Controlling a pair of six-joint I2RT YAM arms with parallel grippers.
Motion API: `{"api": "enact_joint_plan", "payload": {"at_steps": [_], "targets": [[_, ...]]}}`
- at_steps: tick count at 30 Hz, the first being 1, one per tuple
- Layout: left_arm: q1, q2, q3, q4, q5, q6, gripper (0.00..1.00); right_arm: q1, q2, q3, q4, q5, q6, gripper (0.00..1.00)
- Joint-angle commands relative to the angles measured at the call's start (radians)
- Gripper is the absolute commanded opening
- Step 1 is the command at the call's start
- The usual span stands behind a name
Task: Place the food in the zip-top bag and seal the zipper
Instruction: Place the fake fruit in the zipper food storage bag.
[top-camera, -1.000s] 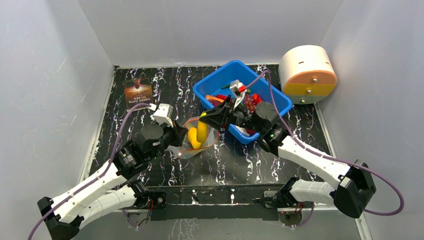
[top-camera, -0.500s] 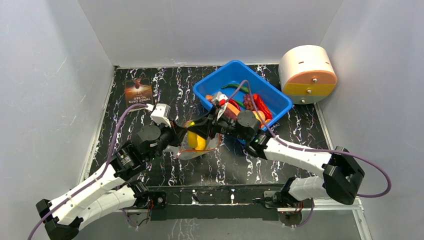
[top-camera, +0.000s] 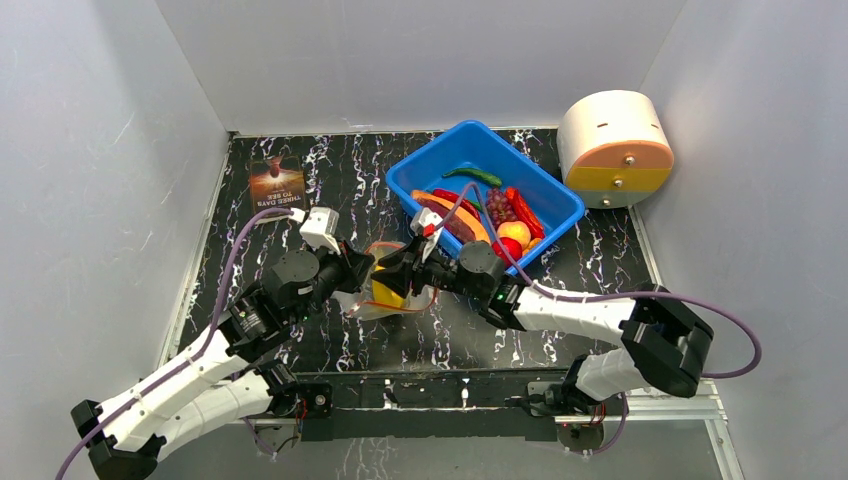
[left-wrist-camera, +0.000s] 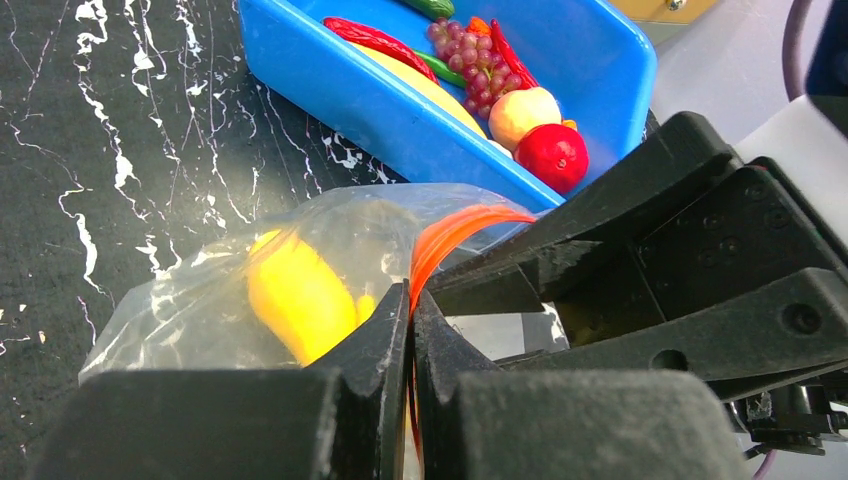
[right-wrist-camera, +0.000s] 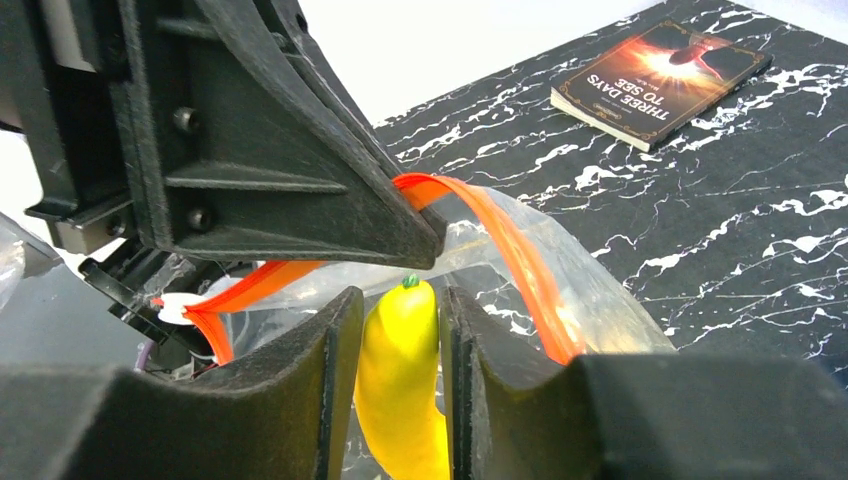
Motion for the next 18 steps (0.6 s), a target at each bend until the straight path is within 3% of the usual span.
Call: {"api": "enact_joint_plan", "payload": {"at_steps": [1,8,18], "targets": [[0.004,-0.023,0.019,0.013,-0.016,-0.001,0.0,0.004,0.013,0.014,0.039,0.022,-0.014,0.39],[0.005,-0.021,0.013,0.01,-0.014,0.001,0.0,0.004,-0.013,0.068,-0.126,0.029,-0.066,0.5],[0.005,-0.002,-0.022,-0.016,-0.042,0.043,0.0,0.003,-0.116,0.264,-0.524,0.172,-0.069,0.56]]}}
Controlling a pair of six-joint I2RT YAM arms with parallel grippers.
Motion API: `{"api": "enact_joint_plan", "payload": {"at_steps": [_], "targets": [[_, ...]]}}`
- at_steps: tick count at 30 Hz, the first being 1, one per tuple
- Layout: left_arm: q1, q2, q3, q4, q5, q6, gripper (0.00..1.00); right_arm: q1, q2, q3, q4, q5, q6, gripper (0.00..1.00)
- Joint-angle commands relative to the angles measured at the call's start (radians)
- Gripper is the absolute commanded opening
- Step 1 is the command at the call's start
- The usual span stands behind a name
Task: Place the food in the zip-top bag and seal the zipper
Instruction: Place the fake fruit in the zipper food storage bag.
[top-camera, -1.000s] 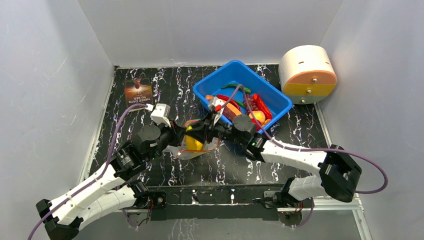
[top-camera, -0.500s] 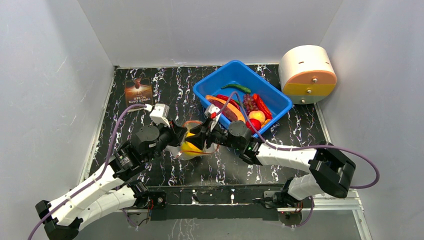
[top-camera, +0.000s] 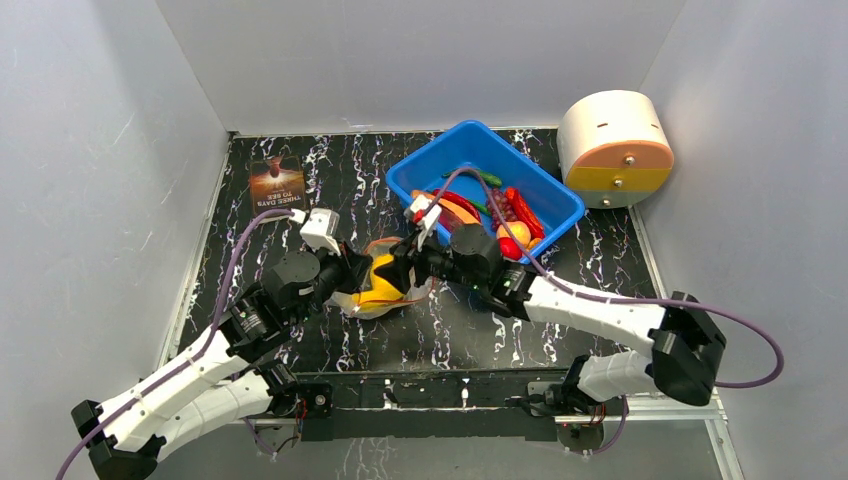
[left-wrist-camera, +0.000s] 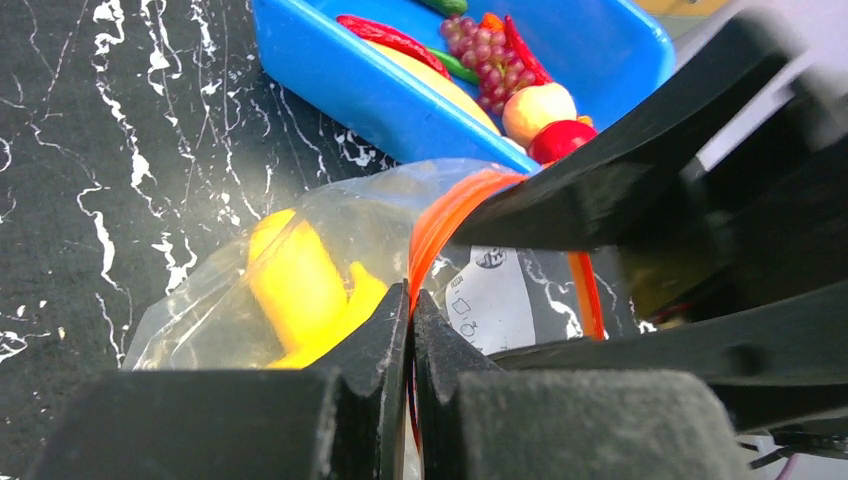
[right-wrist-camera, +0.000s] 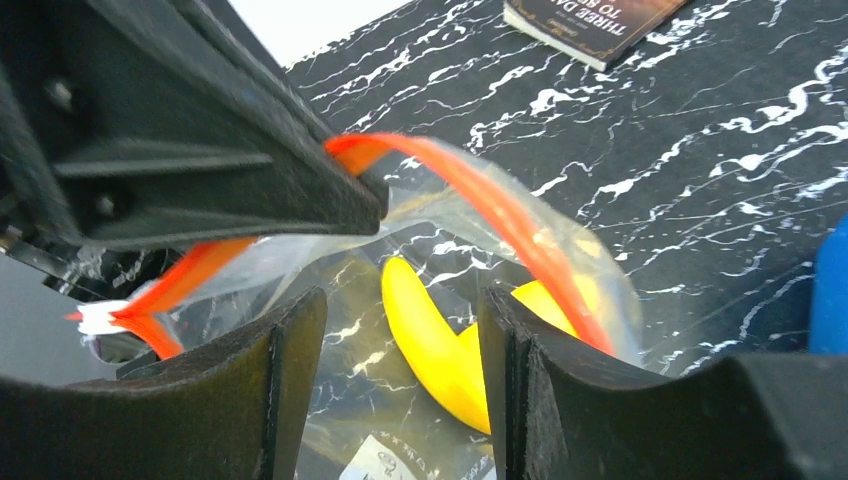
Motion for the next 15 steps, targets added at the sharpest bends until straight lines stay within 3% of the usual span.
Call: {"api": "enact_joint_plan", "payload": {"at_steps": [1,9,12,15], "targets": [[0.004,0.007,-0.022,-0.011,-0.033,0.036,0.0,0.003,-0.071,0.15,-0.186,0.117,0.002,0.56],[0.004,0.024,-0.035,-0.005,-0.047,0.128,0.0,-0.017,-0.092,0.364,-0.538,0.384,0.064,0.57],[0.005,0.018,-0.045,0.015,-0.044,0.158,0.0,-0.098,-0.081,0.407,-0.685,0.477,0.076,0.56],[0.005,0.018,-0.036,-0.003,-0.04,0.156,0.0,-0.231,-0.084,0.394,-0.75,0.442,0.129,0.56]]}}
